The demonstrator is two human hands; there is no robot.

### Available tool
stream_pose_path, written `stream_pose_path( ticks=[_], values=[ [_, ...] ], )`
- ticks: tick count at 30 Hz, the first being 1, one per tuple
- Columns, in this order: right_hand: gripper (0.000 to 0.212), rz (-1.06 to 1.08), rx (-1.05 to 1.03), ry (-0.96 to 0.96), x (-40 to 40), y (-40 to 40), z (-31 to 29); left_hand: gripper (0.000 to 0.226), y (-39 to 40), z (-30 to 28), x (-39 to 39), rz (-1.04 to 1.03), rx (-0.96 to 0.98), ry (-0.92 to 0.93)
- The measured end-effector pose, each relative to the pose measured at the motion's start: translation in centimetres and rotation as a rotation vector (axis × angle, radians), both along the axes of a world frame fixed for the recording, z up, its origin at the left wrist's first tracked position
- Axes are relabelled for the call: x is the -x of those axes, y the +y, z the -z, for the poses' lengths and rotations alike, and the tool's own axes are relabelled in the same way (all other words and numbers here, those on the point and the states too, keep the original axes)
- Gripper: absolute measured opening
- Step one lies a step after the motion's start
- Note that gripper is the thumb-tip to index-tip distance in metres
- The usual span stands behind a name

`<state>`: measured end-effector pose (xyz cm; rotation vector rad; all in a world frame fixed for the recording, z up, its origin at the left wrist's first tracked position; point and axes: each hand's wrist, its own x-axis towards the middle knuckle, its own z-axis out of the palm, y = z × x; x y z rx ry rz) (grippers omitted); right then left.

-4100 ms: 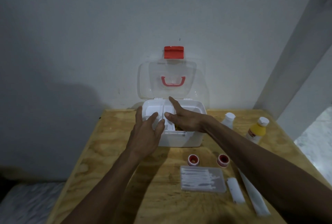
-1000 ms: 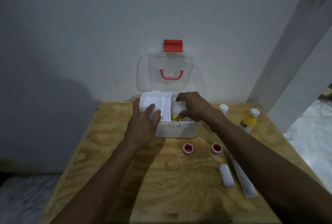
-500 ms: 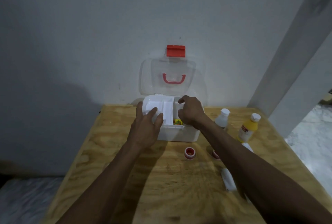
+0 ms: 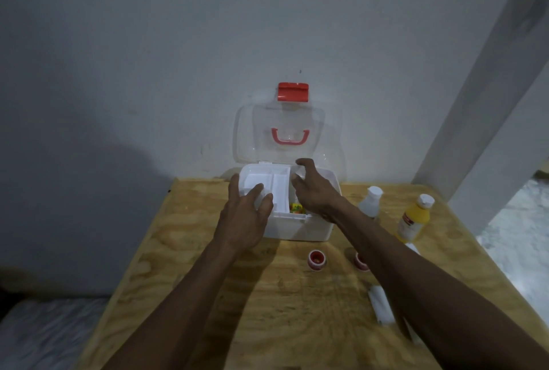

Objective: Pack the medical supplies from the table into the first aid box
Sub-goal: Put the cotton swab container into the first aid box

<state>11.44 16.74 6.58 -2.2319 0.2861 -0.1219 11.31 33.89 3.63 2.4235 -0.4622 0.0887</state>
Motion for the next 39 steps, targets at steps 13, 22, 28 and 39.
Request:
stream_pose_path(
  ticks=[13, 22, 28, 39],
  values=[
    [0.054, -0.127, 0.005, 0.065, -0.3, 0.2, -0.2, 0.050, -0.2, 0.6, -0.6, -0.024, 0.012, -0.027],
    [0.051, -0.120, 0.021, 0.059, 0.1, 0.3, -0.6, 0.050, -0.1, 0.6, -0.7, -0.026, 0.014, -0.031],
    [0.048, -0.103, 0.107, -0.084, 2.0, 0.3, -2.6, 0.050, -0.1, -0.3, -0.3, -0.021, 0.019, 0.016],
    [0.024, 0.248, 0.113, -0.520, 13.3, -3.5, -1.3, 0.049, 0.4, -0.9, 0.6, 0.004, -0.037, -0.017]
  ],
)
